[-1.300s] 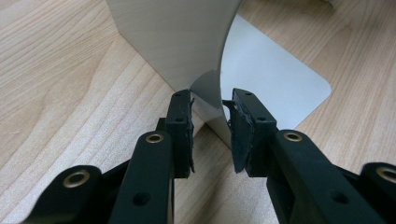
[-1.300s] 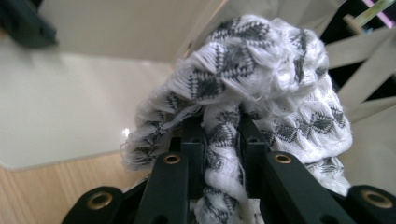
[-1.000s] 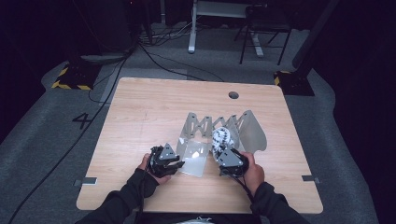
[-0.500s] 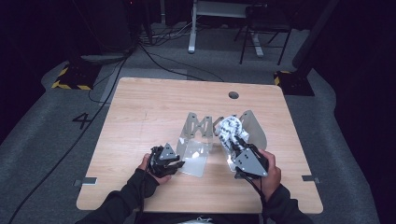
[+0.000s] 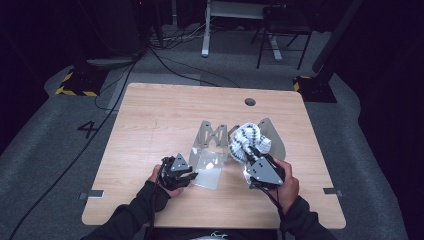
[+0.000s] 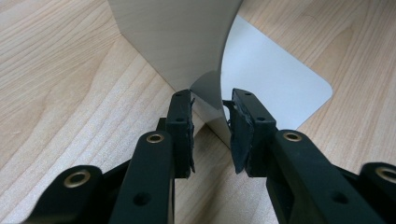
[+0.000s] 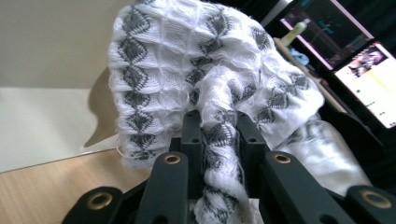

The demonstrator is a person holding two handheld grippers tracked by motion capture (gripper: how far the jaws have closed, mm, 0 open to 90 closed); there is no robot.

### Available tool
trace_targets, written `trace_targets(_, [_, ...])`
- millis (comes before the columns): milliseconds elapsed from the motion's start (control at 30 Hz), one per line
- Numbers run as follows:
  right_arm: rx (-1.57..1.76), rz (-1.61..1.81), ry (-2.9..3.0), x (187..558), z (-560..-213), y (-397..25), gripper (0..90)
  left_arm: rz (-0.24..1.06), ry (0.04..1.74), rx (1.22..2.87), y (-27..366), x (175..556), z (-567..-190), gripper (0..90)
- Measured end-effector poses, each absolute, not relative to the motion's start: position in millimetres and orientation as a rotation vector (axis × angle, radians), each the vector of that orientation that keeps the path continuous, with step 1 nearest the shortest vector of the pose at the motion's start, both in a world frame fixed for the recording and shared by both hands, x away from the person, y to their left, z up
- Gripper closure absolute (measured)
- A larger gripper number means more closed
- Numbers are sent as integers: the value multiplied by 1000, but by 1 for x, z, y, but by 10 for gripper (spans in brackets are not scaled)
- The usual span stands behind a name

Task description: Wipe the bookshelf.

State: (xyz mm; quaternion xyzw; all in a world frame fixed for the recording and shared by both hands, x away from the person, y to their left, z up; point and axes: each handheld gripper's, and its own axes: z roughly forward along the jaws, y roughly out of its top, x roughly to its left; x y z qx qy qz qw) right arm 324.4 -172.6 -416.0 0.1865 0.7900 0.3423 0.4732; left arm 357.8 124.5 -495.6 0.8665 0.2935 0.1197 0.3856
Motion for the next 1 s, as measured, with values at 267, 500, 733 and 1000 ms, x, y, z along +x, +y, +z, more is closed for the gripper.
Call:
trace_targets(267, [483,788,2080,341,-445,-161,774,305,746,2208,124,358,-496,702])
trace_targets(500, [511,745,2169,346,-461,-159,774,303,744,2210,125,357,-496,703])
trace_targets(733, [514,736,2219,346,-469,-153,774,303,743,2211,125,357,-495,703])
trace_targets(1000, [486,781,2164,341,-458,-150,774,303,744,2209,125,357,-496,704])
